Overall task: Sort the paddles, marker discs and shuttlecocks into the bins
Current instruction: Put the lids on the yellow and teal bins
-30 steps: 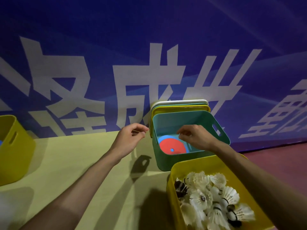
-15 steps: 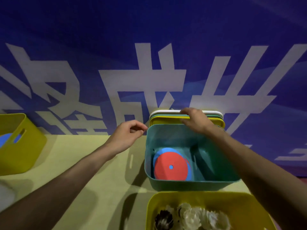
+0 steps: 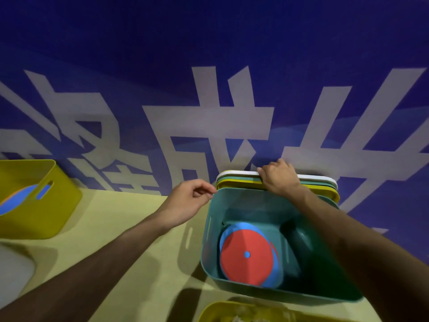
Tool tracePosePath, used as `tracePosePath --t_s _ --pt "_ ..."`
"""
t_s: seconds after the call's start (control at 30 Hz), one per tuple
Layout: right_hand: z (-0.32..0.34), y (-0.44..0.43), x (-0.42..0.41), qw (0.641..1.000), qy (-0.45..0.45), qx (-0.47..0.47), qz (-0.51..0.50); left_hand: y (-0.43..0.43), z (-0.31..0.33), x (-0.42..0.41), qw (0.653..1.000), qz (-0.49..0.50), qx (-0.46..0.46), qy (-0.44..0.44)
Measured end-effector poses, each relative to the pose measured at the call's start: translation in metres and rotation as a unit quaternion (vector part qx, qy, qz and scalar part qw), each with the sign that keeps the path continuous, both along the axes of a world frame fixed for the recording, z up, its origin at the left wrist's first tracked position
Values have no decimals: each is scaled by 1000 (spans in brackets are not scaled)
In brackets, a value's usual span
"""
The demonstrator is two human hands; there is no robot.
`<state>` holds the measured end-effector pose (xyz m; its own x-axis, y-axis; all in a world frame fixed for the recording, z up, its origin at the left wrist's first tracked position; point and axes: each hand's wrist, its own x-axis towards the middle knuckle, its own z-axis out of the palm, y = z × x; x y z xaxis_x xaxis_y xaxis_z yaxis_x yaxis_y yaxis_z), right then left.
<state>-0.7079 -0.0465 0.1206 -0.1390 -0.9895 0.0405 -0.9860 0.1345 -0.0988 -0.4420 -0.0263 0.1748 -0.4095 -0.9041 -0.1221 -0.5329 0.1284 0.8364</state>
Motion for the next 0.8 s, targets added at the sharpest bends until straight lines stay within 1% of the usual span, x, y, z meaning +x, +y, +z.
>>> tracePosePath --t_s 0.07,0.13,0.27,0.37,0.5,0.53,0.6,0.7,0.8 --pt "-3 3 1 1000 -18 6 3 -1 -3 -1 1000 -4 3 -4" --pt "-2 2 1 998 -67 22 3 -3 -4 -3 1000 -4 4 -3" --pt "4 -9 -5 992 -85 96 -4 -6 -8 -6 1000 5 9 -5" --pt "3 -16 -5 987 -107 117 -15 -6 -11 -10 1000 7 18 -3" --pt "2 -23 1 977 -190 71 -68 -10 -17 -15 999 11 33 -9" --pt "1 -23 3 975 -197 58 -82 -12 -18 -16 999 13 33 -16" --pt "1 -20 6 979 -181 30 -91 -15 -18 -19 999 21 30 -19" --pt "4 -13 9 987 -141 -3 -78 -19 -12 -24 999 43 31 -3" --pt "13 -9 9 987 -140 -15 -77 -19 0 -29 997 63 28 18"
